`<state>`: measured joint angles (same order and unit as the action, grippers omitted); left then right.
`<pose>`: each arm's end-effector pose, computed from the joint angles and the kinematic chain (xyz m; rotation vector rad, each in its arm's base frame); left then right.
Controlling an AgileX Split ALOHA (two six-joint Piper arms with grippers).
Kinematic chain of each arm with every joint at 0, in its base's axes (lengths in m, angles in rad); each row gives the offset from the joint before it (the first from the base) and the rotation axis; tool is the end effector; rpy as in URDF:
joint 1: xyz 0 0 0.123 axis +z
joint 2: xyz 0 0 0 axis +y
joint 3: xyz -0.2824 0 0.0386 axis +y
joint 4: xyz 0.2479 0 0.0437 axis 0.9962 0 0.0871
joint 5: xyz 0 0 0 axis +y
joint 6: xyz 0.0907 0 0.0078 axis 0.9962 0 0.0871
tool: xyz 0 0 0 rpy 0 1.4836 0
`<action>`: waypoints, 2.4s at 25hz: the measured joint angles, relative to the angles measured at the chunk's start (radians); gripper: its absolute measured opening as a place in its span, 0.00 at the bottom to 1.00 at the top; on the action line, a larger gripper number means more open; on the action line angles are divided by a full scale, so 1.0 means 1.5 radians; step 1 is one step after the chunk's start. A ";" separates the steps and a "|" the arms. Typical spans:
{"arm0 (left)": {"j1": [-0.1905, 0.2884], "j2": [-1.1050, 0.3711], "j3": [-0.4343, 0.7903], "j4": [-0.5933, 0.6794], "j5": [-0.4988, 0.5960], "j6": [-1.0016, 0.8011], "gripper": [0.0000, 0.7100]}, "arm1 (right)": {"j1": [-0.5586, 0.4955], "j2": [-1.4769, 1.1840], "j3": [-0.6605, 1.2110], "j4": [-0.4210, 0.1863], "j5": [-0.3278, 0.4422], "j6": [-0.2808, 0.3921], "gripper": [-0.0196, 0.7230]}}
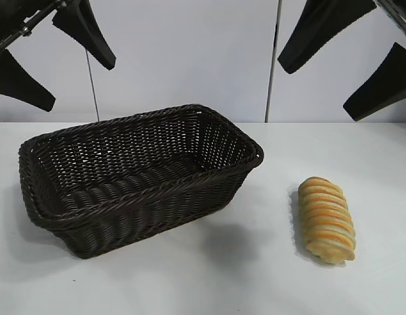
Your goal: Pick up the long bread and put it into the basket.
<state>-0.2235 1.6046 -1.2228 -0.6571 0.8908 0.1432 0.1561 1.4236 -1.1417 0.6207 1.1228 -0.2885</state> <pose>0.3150 -0.1160 0.2818 0.0592 2.6740 -0.8303 0.2619 0.0896 0.3079 -0.3300 2.7246 0.8127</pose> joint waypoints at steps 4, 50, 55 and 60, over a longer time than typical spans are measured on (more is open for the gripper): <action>0.000 0.000 0.000 0.000 0.001 0.000 0.92 | 0.000 0.000 0.000 0.000 -0.006 0.000 0.89; 0.000 0.107 -0.054 0.352 0.112 -0.301 0.92 | 0.000 0.000 0.000 -0.001 -0.010 0.000 0.89; 0.000 0.139 -0.048 0.352 0.106 -0.301 0.92 | 0.000 0.000 0.000 0.000 -0.010 0.000 0.89; 0.000 0.167 -0.040 0.350 0.096 -0.298 0.92 | 0.000 0.000 0.000 0.000 -0.010 0.000 0.89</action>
<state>-0.2241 1.8546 -1.2825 -0.1315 1.0342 -0.3035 0.1561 1.4236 -1.1417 0.6209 1.1071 -0.2885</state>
